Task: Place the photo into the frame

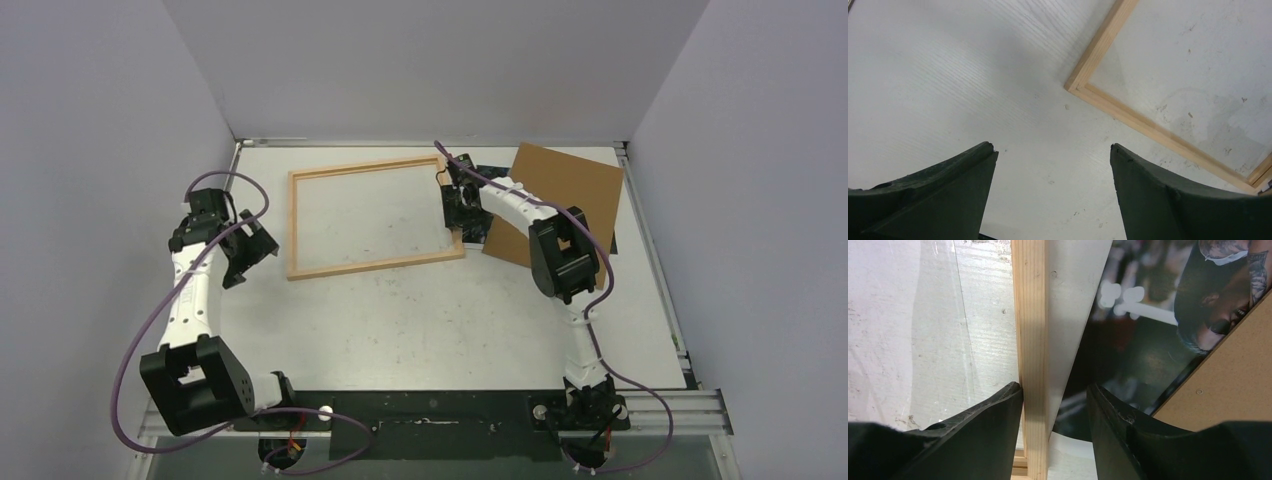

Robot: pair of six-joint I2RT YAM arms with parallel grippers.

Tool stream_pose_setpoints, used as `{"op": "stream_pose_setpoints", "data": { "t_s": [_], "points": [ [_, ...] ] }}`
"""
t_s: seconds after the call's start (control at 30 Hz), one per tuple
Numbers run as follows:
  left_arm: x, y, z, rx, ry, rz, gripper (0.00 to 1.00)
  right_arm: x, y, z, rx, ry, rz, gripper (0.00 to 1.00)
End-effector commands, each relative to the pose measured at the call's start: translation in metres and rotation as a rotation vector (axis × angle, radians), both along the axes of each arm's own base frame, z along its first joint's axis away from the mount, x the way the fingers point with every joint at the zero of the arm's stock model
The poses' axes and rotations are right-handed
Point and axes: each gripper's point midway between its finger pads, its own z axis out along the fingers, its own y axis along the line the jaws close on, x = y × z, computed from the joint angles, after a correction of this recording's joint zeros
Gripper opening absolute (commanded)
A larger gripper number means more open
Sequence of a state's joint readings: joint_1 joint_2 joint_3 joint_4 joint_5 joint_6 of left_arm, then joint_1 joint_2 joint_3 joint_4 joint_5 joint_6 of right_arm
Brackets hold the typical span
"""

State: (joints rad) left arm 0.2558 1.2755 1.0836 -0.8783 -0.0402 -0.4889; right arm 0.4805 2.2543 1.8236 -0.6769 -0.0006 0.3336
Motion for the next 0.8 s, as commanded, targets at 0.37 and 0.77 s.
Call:
{"op": "stream_pose_setpoints", "data": {
  "t_s": [0.37, 0.77],
  "points": [
    [0.111, 0.004, -0.058, -0.291, -0.173, -0.251, 0.78, -0.007, 0.008, 0.028, 0.069, -0.009, 0.009, 0.51],
    [0.129, -0.009, -0.082, -0.527, -0.228, -0.308, 0.54, -0.001, 0.001, 0.053, 0.103, -0.044, -0.009, 0.51]
  ]
}}
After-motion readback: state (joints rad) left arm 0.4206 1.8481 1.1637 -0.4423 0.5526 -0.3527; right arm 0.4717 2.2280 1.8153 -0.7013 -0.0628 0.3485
